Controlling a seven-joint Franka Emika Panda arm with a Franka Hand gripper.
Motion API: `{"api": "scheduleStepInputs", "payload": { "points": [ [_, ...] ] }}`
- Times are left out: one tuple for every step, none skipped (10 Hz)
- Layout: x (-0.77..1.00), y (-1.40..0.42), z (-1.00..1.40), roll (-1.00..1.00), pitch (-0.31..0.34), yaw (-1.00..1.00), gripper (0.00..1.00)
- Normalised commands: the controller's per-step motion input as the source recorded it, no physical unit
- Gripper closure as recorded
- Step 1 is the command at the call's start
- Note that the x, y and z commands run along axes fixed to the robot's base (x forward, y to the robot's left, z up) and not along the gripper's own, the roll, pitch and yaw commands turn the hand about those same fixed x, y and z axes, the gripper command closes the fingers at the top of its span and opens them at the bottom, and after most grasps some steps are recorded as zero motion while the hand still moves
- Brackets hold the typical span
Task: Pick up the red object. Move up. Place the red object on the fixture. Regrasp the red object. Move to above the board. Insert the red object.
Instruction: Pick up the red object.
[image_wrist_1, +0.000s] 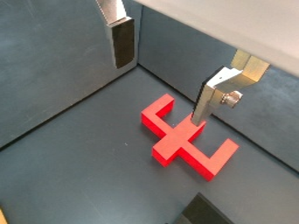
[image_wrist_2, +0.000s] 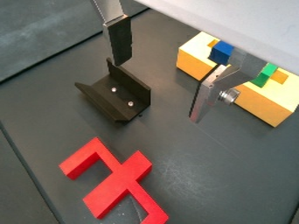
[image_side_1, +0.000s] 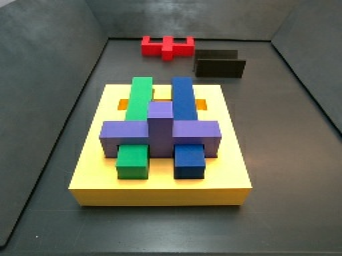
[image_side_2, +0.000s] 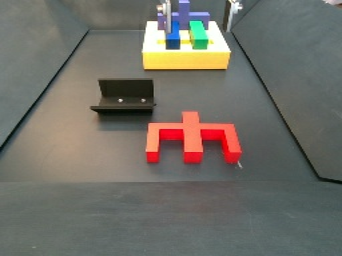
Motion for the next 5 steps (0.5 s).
{"api": "scheduleStepInputs", "payload": {
  "points": [
    [0.0,-0.09,-0.36,-0.03,-0.113,0.0,0.0],
    [0.05,0.0,-0.78,-0.06,-0.17,0.01,0.0],
    [0.17,0.0,-0.94,-0.03,-0.149,0.01,0.0],
    [0.37,0.11,-1.0,-0.03,-0.089,0.0,0.0],
    [0.37,0.21,-1.0,-0.03,-0.067,0.0,0.0]
  ]
}}
